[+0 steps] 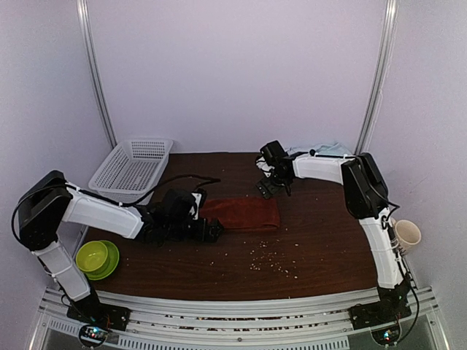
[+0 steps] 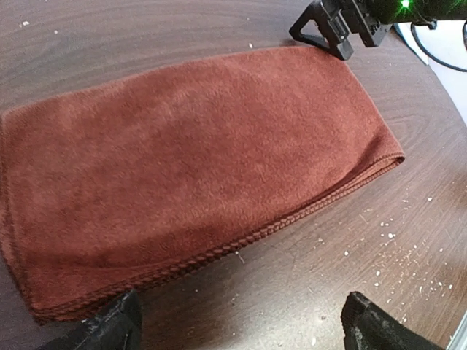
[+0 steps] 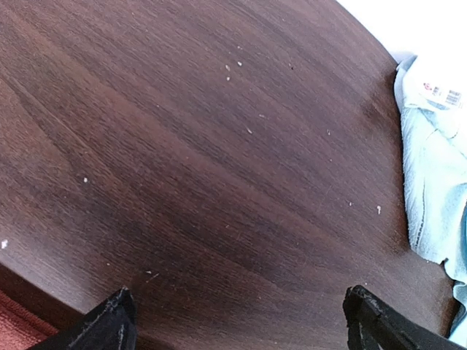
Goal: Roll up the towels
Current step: Rotate the towel at the center of the board.
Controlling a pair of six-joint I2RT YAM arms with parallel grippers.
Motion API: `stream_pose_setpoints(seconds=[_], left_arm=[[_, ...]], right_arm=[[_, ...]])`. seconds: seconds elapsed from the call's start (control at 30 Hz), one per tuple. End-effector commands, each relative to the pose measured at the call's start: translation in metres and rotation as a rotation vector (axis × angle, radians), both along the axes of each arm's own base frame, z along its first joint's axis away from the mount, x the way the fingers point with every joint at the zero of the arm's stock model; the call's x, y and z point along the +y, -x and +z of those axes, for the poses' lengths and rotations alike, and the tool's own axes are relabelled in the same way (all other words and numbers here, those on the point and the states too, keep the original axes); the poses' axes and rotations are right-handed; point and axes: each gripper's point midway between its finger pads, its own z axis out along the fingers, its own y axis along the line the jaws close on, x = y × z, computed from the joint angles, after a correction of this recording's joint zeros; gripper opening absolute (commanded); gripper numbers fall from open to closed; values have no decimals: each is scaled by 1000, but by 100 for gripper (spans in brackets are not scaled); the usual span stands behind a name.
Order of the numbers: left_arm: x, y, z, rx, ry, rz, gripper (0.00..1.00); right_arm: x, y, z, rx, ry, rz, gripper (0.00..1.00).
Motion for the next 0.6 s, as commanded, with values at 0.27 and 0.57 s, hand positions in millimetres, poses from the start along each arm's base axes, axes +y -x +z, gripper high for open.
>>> stream_pose_setpoints(seconds=[0.27,0.57], left_arm=[[1,-8,-29,20,-56,35,98],[28,-51,-40,-18,-163,127,98]], right_arm=[[-12,38,0,54,71,87,100],[-21,86,-10,156,62,175,100]])
